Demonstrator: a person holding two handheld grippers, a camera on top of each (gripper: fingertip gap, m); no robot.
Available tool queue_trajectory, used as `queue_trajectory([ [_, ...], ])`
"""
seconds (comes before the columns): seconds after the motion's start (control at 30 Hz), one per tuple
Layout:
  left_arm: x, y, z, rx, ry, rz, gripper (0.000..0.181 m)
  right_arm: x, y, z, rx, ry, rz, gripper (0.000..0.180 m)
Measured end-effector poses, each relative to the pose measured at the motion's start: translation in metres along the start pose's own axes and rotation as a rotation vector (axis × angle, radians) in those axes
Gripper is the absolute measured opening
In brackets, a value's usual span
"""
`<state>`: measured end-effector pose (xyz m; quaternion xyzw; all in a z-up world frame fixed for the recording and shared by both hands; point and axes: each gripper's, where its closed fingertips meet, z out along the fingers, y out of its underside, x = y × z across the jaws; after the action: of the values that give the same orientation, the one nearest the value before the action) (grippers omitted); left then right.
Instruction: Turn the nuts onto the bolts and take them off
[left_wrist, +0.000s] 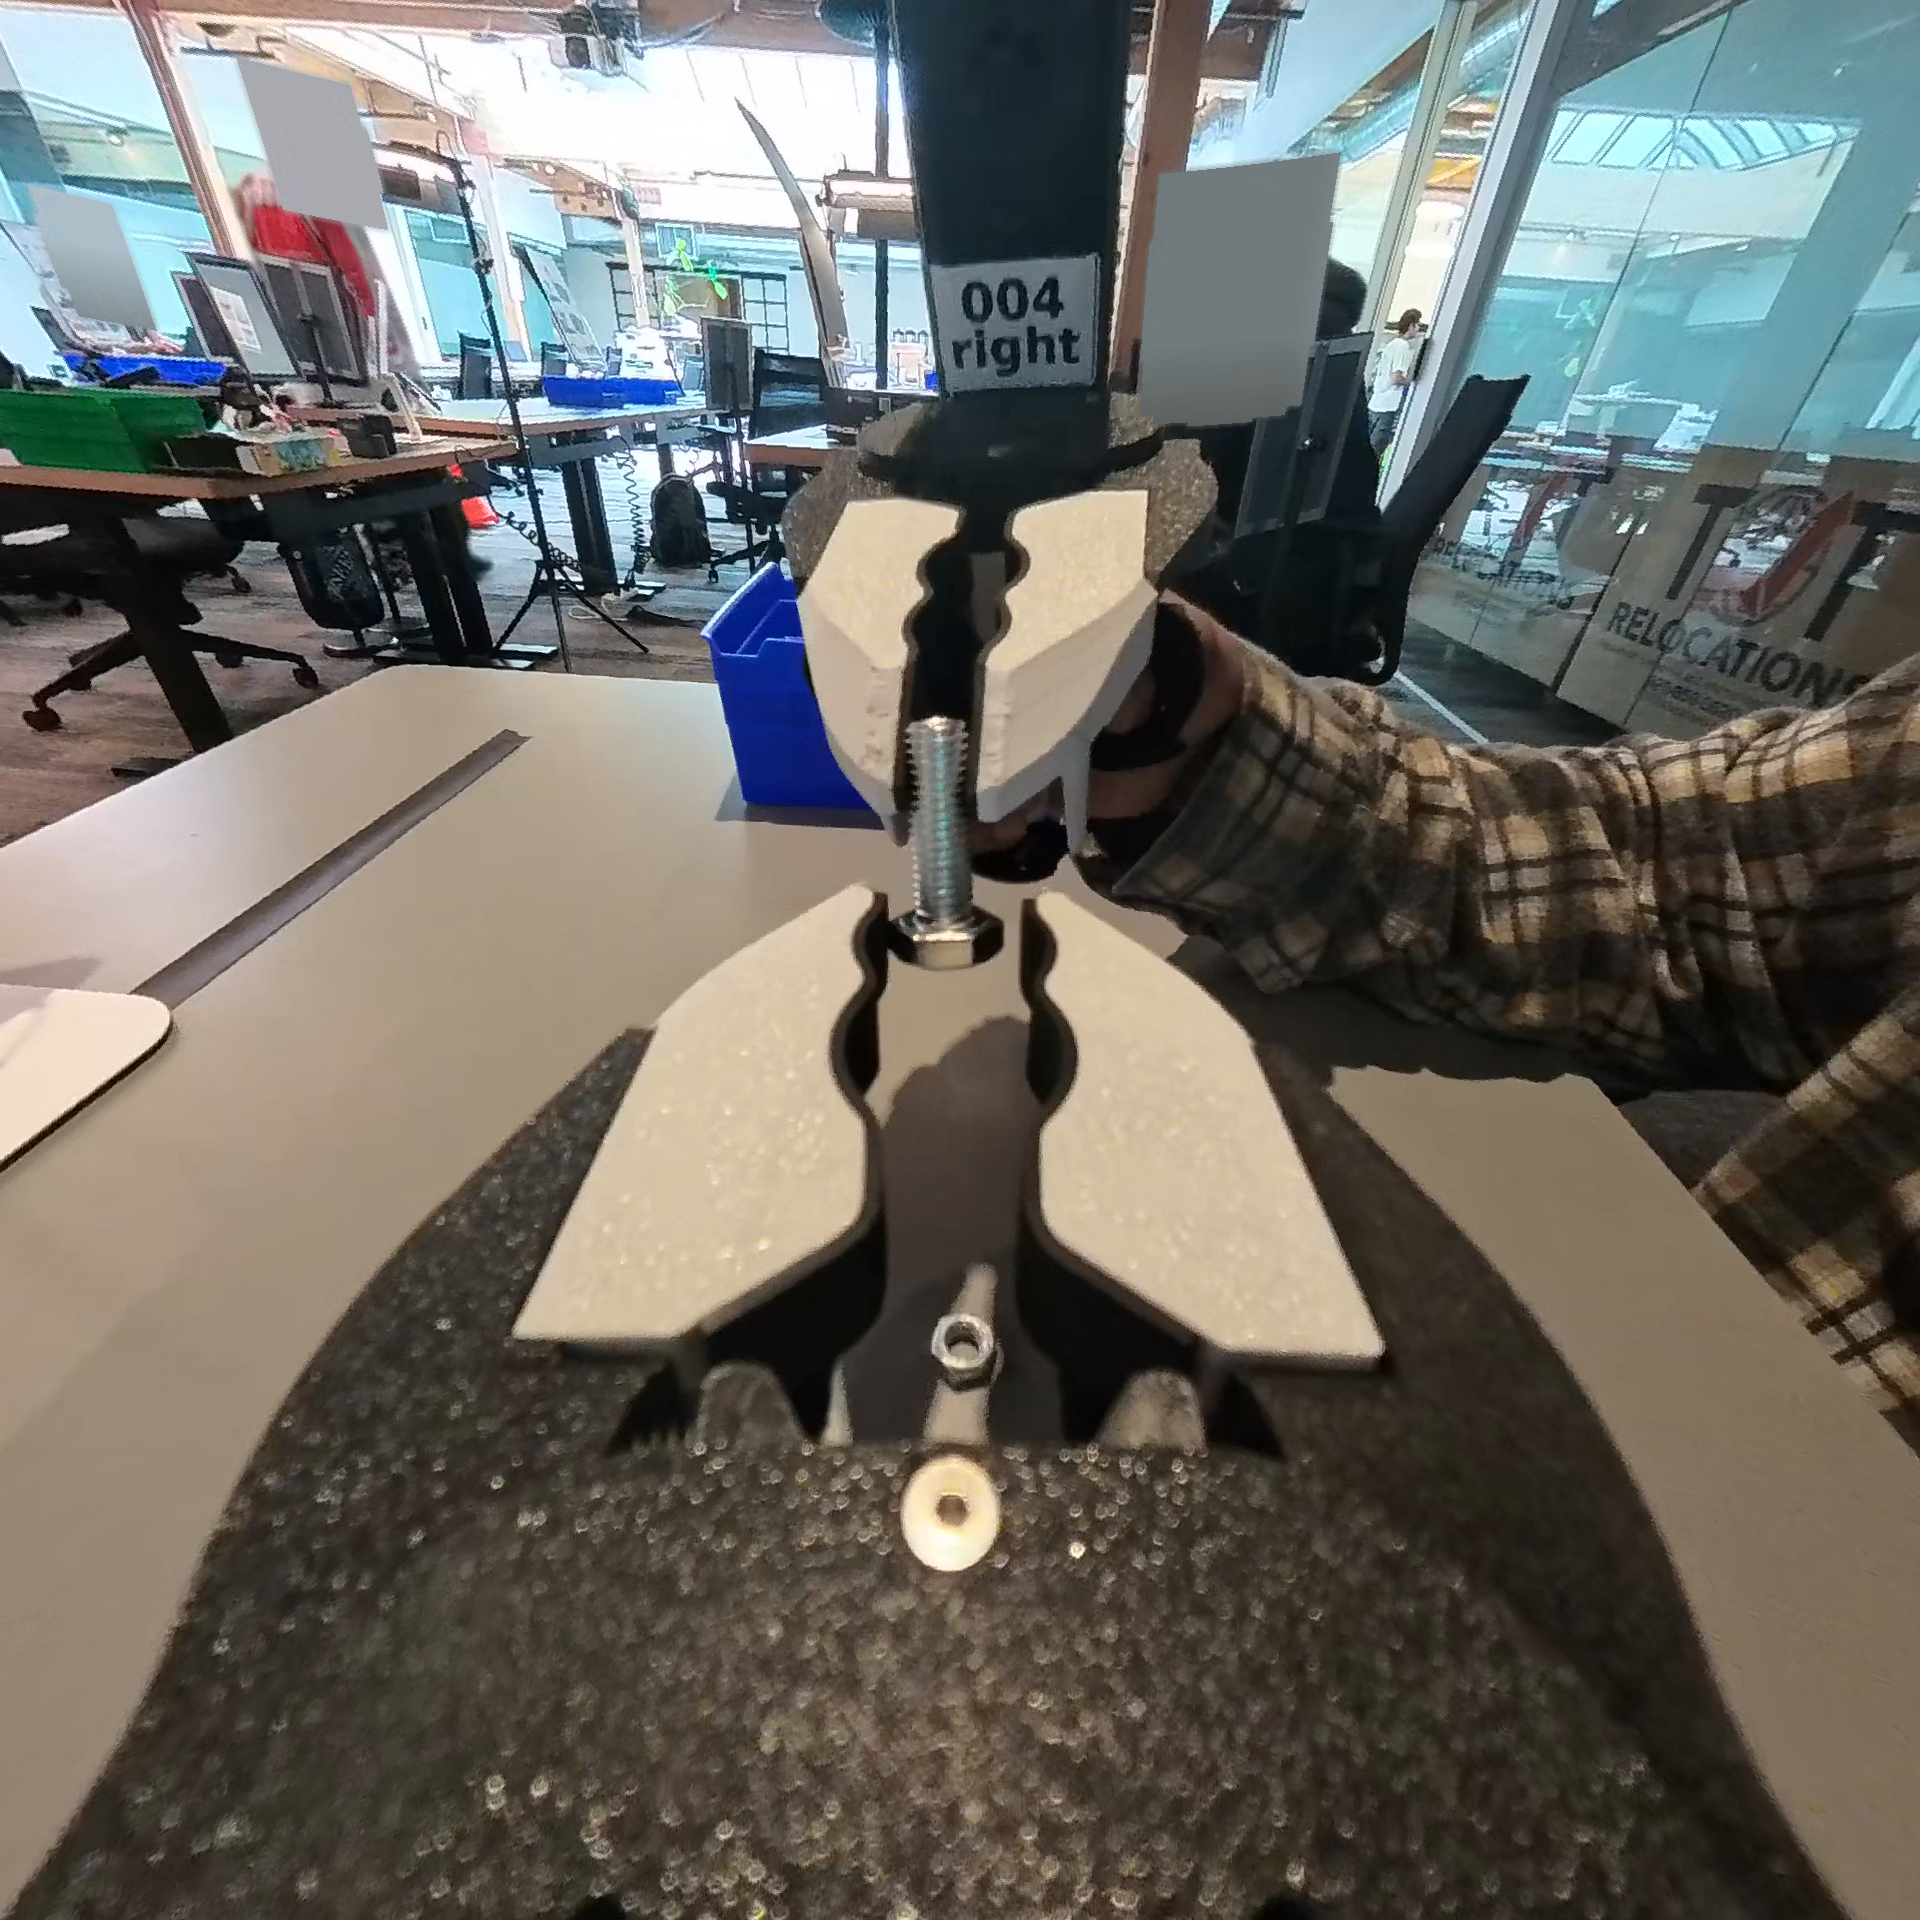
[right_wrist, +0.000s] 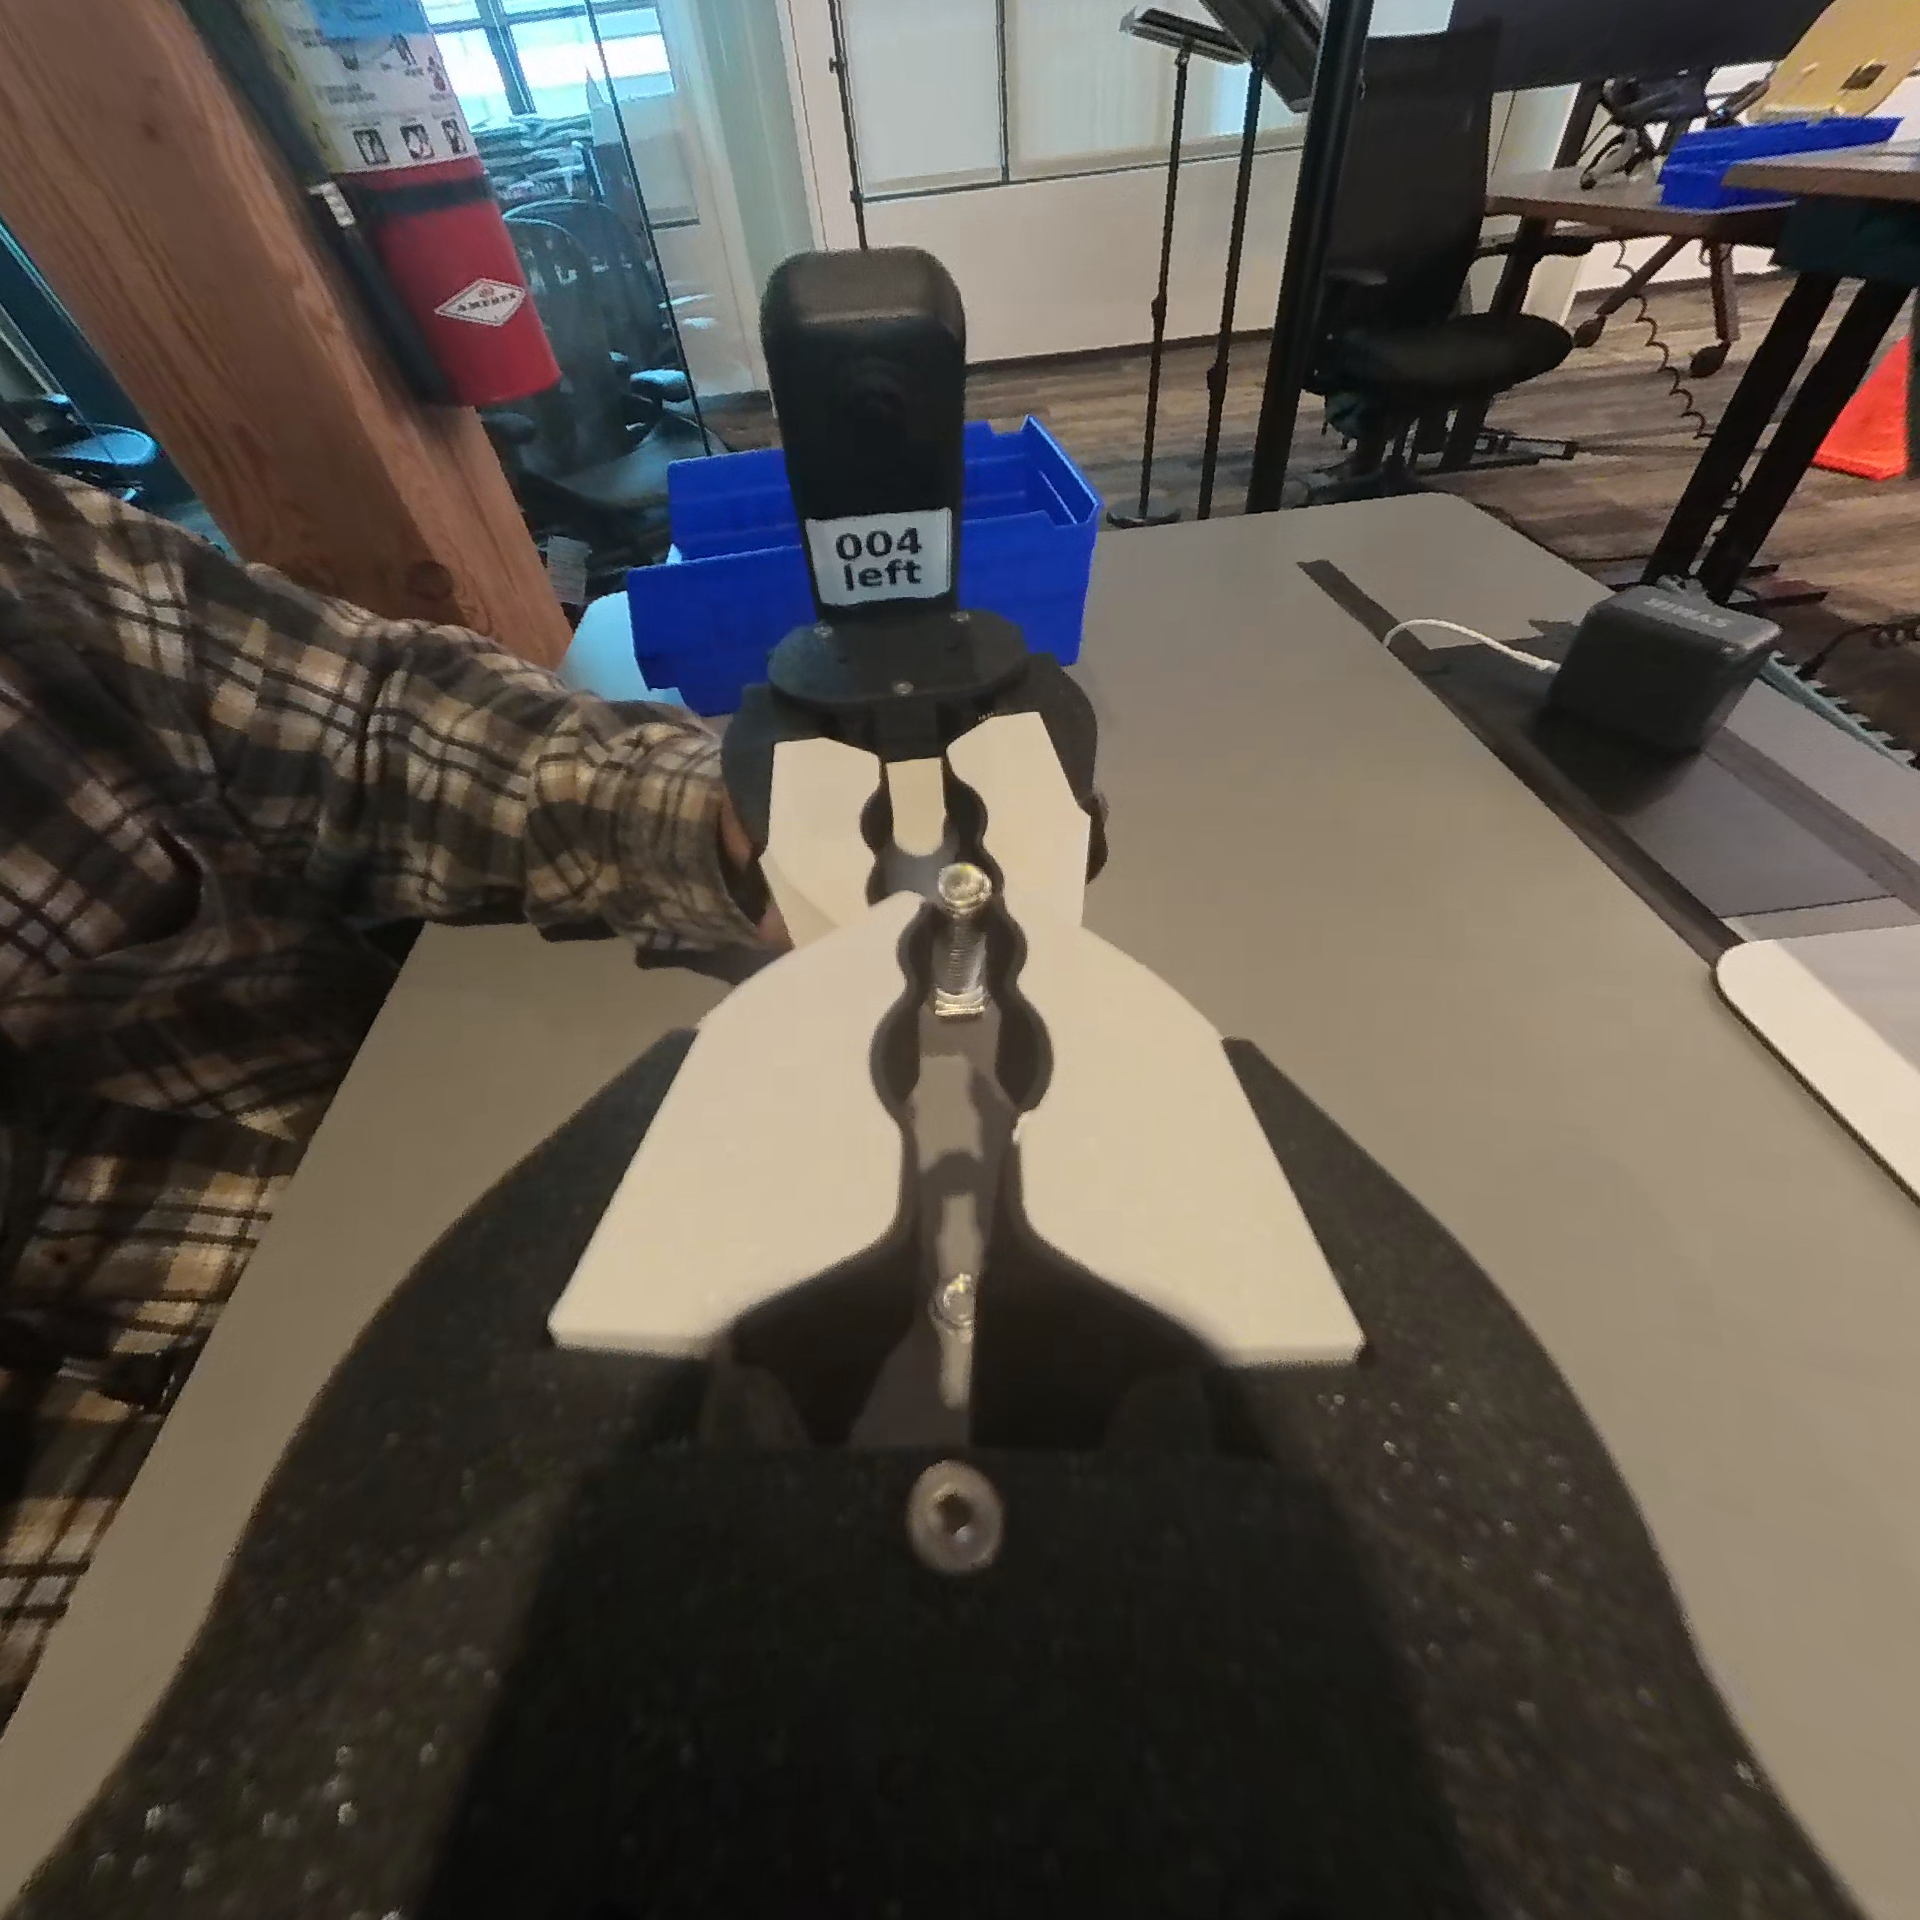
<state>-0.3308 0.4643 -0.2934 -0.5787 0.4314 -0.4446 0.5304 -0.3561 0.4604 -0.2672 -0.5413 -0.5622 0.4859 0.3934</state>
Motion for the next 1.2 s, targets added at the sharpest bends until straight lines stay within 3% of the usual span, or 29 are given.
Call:
queue_trajectory([
  [0.83, -0.001, 0.004, 0.000, -0.009, -0.037, -0.002, 0.020, -0.001, 0.002, 0.004, 0.007, -0.003, -0.022, 0.009],
  [1.03, -0.011, -0.002, -0.014, 0.062, -0.067, -0.070, 0.019, 0.003, -0.011, -0.012, 0.089, 0.038, -0.041, 0.028],
  [1.2, -0.015, 0.006, -0.058, 0.081, -0.152, -0.095, 0.019, -0.006, 0.043, -0.025, -0.156, 0.050, -0.038, 0.019],
])
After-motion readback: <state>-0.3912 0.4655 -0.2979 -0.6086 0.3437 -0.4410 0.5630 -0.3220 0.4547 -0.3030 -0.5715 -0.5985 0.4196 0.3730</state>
